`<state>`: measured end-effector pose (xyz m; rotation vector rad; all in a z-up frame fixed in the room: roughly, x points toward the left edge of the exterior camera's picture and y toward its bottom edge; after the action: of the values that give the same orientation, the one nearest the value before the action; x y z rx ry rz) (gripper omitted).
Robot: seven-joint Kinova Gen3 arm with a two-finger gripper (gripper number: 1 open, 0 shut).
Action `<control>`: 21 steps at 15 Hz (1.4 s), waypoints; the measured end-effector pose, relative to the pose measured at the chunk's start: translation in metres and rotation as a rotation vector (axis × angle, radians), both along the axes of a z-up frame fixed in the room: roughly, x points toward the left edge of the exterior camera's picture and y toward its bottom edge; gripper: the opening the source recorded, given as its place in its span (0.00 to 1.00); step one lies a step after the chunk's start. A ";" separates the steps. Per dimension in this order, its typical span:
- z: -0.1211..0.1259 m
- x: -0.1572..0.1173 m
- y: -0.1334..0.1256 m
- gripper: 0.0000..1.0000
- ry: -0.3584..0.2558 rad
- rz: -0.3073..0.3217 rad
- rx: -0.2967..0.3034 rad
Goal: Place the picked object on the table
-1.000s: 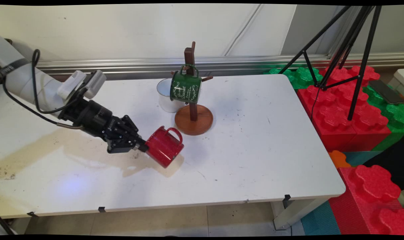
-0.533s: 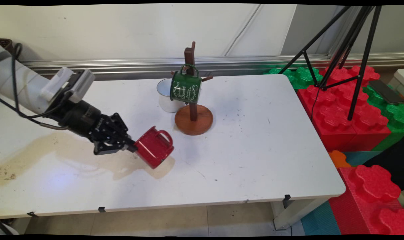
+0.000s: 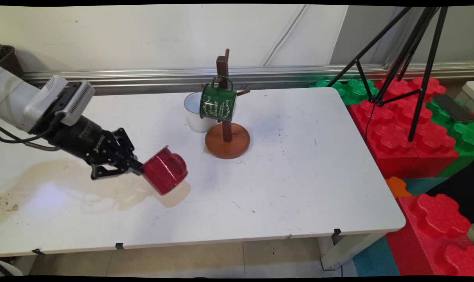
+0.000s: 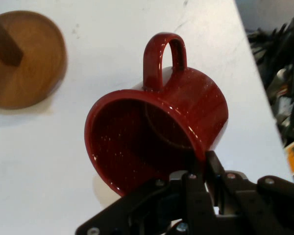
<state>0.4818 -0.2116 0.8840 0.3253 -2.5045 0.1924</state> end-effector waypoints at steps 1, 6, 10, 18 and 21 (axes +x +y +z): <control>0.003 0.003 0.000 0.00 -0.019 0.000 -0.016; 0.016 0.021 -0.010 0.00 -0.128 -0.017 -0.099; 0.019 0.028 -0.015 0.00 -0.200 -0.049 -0.146; 0.008 0.037 -0.029 0.00 -0.345 -0.096 -0.226; 0.000 0.040 -0.034 0.00 -0.388 -0.110 -0.244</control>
<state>0.5216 -0.2459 0.8841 0.0517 -2.8285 0.5569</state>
